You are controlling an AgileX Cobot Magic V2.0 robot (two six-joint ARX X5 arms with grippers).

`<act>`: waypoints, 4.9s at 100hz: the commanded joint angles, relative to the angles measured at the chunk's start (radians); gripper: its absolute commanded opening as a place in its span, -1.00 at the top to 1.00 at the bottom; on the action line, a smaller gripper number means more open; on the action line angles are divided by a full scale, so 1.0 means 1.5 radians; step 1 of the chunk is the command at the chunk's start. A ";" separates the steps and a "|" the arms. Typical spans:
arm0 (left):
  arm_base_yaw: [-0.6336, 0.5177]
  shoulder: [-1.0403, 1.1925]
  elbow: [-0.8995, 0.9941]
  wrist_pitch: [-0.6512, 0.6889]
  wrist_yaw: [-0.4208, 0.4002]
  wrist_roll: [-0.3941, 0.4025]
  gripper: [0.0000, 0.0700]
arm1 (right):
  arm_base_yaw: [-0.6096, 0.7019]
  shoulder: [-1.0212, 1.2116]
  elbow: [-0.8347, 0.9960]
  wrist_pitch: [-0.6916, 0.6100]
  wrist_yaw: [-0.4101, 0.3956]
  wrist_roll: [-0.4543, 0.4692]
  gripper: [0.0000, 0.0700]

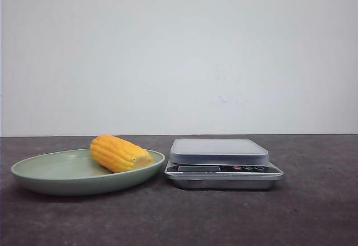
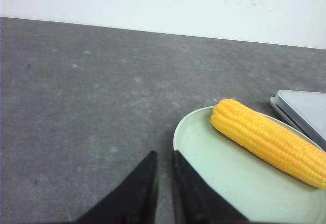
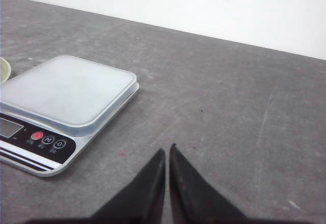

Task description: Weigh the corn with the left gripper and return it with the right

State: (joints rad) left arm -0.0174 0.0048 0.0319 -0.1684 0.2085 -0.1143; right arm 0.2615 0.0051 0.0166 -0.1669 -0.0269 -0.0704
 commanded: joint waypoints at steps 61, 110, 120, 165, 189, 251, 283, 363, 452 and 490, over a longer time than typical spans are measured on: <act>-0.001 0.000 0.004 0.023 0.009 -0.178 1.00 | 0.003 -0.001 -0.002 0.153 -0.003 0.141 0.98; -0.001 0.095 0.380 -0.124 0.091 -0.288 0.99 | 0.003 0.073 0.335 -0.080 -0.084 0.271 0.98; -0.001 0.165 0.500 -0.195 0.119 -0.273 0.99 | 0.003 0.135 0.452 -0.141 -0.084 0.222 0.98; -0.001 0.262 0.650 -0.288 0.122 -0.159 0.44 | 0.003 0.270 0.630 -0.182 -0.090 0.178 0.90; -0.001 0.262 0.650 -0.323 0.122 -0.158 -0.76 | 0.003 0.270 0.630 -0.184 -0.090 0.179 -1.00; -0.001 0.299 0.650 -0.404 0.121 -0.168 -0.70 | 0.003 0.281 0.630 -0.230 -0.089 0.182 -1.00; -0.011 0.435 0.650 -0.431 0.122 -0.168 -0.70 | 0.003 0.319 0.630 -0.244 -0.090 0.186 -1.00; -0.221 0.955 0.657 -0.236 0.114 -0.320 -0.70 | 0.003 0.402 0.630 -0.297 -0.090 0.186 -1.00; -0.288 1.191 0.782 -0.306 0.078 -0.260 0.98 | 0.003 0.405 0.630 -0.338 -0.087 0.186 -1.00; -0.295 1.073 0.820 -0.298 0.104 -0.220 0.98 | 0.003 0.405 0.630 -0.338 -0.087 0.186 -1.00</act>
State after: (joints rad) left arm -0.4507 1.6375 1.2205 -0.6434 0.3580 -0.4637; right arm 0.2619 0.6094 0.9527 -0.6811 -0.1581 0.2062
